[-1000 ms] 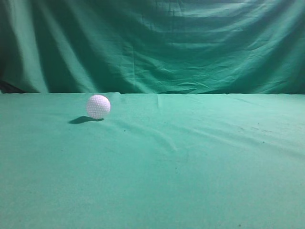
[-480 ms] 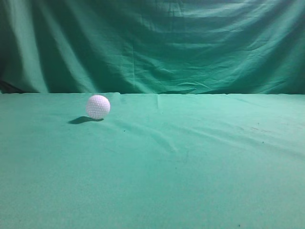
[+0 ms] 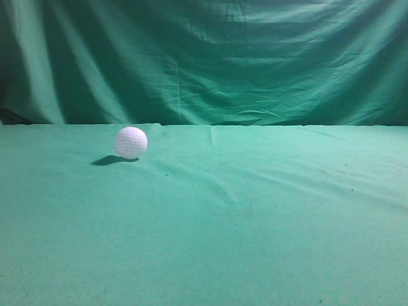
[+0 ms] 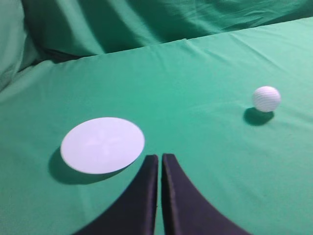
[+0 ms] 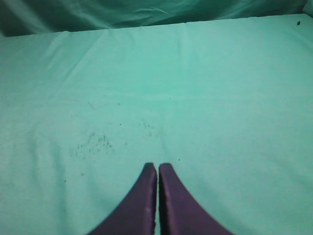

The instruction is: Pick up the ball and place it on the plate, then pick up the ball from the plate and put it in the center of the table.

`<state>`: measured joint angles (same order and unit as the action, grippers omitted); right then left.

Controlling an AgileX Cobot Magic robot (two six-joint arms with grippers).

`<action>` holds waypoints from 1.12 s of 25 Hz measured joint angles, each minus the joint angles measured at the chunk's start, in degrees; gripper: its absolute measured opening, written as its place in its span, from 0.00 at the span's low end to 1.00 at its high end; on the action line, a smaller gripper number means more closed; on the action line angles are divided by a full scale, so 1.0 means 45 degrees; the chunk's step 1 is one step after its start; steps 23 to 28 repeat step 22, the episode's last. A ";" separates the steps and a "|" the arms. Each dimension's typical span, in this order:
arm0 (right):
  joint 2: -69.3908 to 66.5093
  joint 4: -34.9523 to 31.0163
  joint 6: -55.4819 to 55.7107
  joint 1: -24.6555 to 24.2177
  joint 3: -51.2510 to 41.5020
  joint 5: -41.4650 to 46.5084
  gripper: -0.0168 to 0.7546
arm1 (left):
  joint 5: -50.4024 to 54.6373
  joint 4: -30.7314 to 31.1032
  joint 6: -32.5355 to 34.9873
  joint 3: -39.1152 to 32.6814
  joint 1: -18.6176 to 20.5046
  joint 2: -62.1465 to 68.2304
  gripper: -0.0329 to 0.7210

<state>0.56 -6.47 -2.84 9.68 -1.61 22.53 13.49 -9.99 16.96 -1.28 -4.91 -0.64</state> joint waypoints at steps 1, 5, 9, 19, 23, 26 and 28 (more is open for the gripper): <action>0.0000 0.0000 0.0000 0.0000 0.0000 0.0000 0.02 | 0.0057 0.0796 -0.0728 0.0000 0.0000 0.0000 0.04; 0.0000 0.0000 0.0000 0.0000 0.0000 0.0000 0.02 | 0.0500 0.2824 -0.2839 0.0000 0.0000 0.0000 0.04; 0.0000 0.0000 0.0000 0.0000 0.0000 0.0000 0.02 | 0.1402 0.3100 -0.3254 0.0000 0.0000 0.0000 0.04; 0.0000 0.0000 0.0000 0.0000 -0.0021 0.0000 0.02 | 0.1402 0.3100 -0.3364 0.0000 0.0000 0.0000 0.04; 0.0000 0.0000 0.0000 0.0000 -0.0021 0.0000 0.02 | 0.1402 0.3100 -0.3364 0.0000 0.0000 0.0000 0.04; 0.0000 0.0000 0.0000 0.0000 -0.0021 0.0000 0.02 | 0.1402 0.3100 -0.3364 0.0000 0.0000 0.0000 0.04; 0.0000 0.0000 0.0000 0.0000 -0.0021 0.0000 0.02 | 0.1402 0.3100 -0.3364 0.0000 0.0000 0.0000 0.04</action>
